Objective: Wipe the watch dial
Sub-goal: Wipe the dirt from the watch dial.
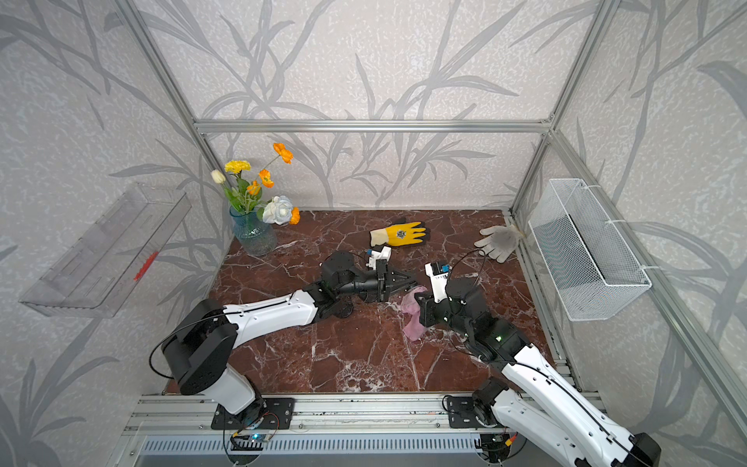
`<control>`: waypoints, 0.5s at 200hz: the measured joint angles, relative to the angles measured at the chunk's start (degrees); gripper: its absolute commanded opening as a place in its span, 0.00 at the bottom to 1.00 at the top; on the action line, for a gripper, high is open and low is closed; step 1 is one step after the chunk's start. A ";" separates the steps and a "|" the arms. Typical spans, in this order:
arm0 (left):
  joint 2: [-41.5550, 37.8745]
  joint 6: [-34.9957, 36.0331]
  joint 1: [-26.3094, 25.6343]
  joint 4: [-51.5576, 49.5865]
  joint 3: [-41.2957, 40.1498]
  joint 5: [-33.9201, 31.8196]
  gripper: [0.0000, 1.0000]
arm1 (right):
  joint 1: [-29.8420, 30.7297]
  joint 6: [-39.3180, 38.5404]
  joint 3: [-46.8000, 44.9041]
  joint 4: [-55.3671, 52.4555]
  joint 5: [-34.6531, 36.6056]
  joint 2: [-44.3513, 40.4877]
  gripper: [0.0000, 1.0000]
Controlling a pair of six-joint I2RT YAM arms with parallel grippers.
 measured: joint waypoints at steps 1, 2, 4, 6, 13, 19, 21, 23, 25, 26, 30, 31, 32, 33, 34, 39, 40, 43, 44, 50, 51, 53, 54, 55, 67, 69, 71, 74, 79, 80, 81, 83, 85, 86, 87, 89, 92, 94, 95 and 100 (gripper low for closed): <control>0.00 0.00 -0.02 0.00 0.00 0.00 0.00 | 0.00 0.04 0.00 -0.11 0.22 -0.04 0.00; 0.00 0.00 -0.02 0.00 0.00 0.02 0.00 | 0.00 0.04 0.00 -0.15 0.33 -0.04 0.00; 0.00 -0.02 -0.02 0.00 0.00 0.02 0.00 | 0.00 0.15 0.00 -0.37 0.68 -0.11 0.00; 0.00 -0.02 -0.02 0.00 0.00 0.04 0.00 | -0.02 0.17 0.02 -0.55 1.03 -0.20 0.00; 0.00 -0.04 -0.04 0.00 0.00 0.11 0.00 | -0.02 0.28 0.02 -1.18 2.05 -0.46 0.00; 0.00 -0.07 -0.04 0.00 0.00 0.15 0.00 | -0.04 0.39 0.02 -1.77 2.95 -0.76 0.00; 0.00 -0.07 -0.04 0.00 0.00 0.17 0.00 | -0.09 0.39 0.02 -1.90 3.21 -0.85 0.00; 0.00 -0.07 -0.04 0.00 0.00 0.17 0.00 | -0.11 0.44 0.04 -2.12 3.45 -0.98 0.00; 0.00 -0.09 -0.04 0.00 0.00 0.20 0.00 | -0.15 0.46 0.04 -2.29 3.74 -1.11 0.00; 0.00 -0.09 -0.04 0.00 0.00 0.20 0.00 | -0.17 0.46 0.04 -2.36 3.82 -1.16 0.00; 0.00 -0.11 -0.04 0.00 0.00 0.22 0.00 | -0.31 0.57 0.07 -2.69 4.22 -1.42 0.00; 0.00 -0.11 -0.04 0.00 0.00 0.22 0.00 | -0.33 0.61 0.09 -2.82 4.33 -1.53 0.00; 0.00 -0.13 -0.04 0.00 0.00 0.22 0.00 | -0.35 0.59 0.09 -2.91 4.39 -1.57 0.00; 0.00 -0.15 -0.04 0.00 0.00 0.22 0.00 | -0.37 0.59 0.11 -3.02 4.50 -1.70 0.00; 0.00 -0.15 -0.04 0.00 0.00 0.24 0.00 | -0.39 0.61 0.11 -3.08 4.55 -1.75 0.00; 0.00 -0.24 -0.04 0.00 -0.02 0.24 0.00 | -0.55 0.66 0.15 -3.45 4.94 -2.14 0.00; 0.00 -0.26 -0.04 0.00 -0.02 0.24 0.00 | -0.57 0.66 0.17 -3.52 4.98 -2.21 0.00; 0.00 -0.28 -0.04 0.00 -0.02 0.24 0.00 | -0.70 0.68 0.24 -3.87 5.16 -2.47 0.00; 0.00 -0.33 -0.02 0.02 -0.02 0.24 0.00 | -0.72 0.68 0.26 -3.96 5.22 -2.54 0.00; 0.00 -0.50 0.00 0.02 -0.02 0.24 0.00 | -0.96 0.72 0.48 -4.63 5.42 -3.13 0.00; 0.00 -0.59 0.00 0.04 -0.02 0.26 0.00 | -0.98 0.72 0.50 -4.72 5.44 -3.17 0.00; 0.00 -0.70 0.02 0.09 -0.07 0.24 0.00 | -1.05 0.72 0.59 -4.92 5.53 -3.39 0.00; 0.00 -0.70 0.02 0.09 -0.07 0.24 0.00 | -1.07 0.72 0.61 -4.98 5.55 -3.45 0.00; 0.00 -0.70 0.04 0.15 -0.07 0.24 0.00 | -1.11 0.74 0.68 -5.16 5.57 -3.54 0.00; 0.00 -1.25 0.15 0.44 -0.17 0.24 0.00 | -1.38 0.70 0.92 -5.77 5.64 -4.70 0.00; 0.00 -1.33 0.17 0.52 -0.22 0.24 0.00 | -1.38 0.68 0.92 -5.84 5.60 -4.92 0.00; 0.00 -1.40 0.20 0.61 -0.24 0.24 0.00 | -1.38 0.63 0.94 -5.90 5.53 -5.07 0.00; 0.00 -1.62 0.28 0.81 -0.35 0.24 0.00 | -1.42 0.52 0.94 -6.05 5.31 -5.42 0.00; 0.00 -1.81 0.44 0.94 -0.39 0.26 0.00 | -1.44 0.37 0.96 -6.25 4.94 -5.88 0.00; 0.00 -1.88 0.46 0.98 -0.39 0.26 0.00 | -1.46 0.28 0.96 -6.29 4.83 -6.03 0.00; 0.00 -1.92 0.46 1.01 -0.42 0.26 0.00 | -1.46 0.26 0.96 -6.32 4.83 -6.08 0.00; 0.00 -2.03 0.46 1.07 -0.44 0.26 0.00 | -1.49 0.20 0.96 -6.40 4.68 -6.27 0.00; 0.00 -2.03 0.50 1.11 -0.44 0.26 0.00 | -1.49 0.11 0.96 -6.51 4.28 -6.47 0.00; 0.00 -2.05 0.50 1.14 -0.44 0.26 0.00 | -1.49 0.02 0.96 -6.56 4.11 -6.62 0.00; 0.00 -2.16 0.52 1.16 -0.46 0.26 0.00 | -1.49 -0.02 0.96 -6.58 4.09 -6.69 0.00; 0.00 -2.21 0.55 1.18 -0.48 0.26 0.00 | -1.51 -0.11 0.96 -6.62 3.87 -6.88 0.00; 0.00 -2.27 0.61 1.25 -0.50 0.26 0.00 | -1.53 -0.28 0.96 -6.71 3.34 -7.23 0.00; 0.00 -2.36 0.68 1.29 -0.52 0.26 0.00 | -1.53 -0.35 0.96 -6.73 2.95 -7.45 0.00; 0.00 -2.40 0.70 1.31 -0.52 0.26 0.00 | -1.53 -0.37 0.96 -6.73 2.82 -7.52 0.00; 0.00 -2.47 0.74 1.42 -0.59 0.26 0.00 | -1.53 -0.63 0.96 -6.73 1.77 -8.07 0.00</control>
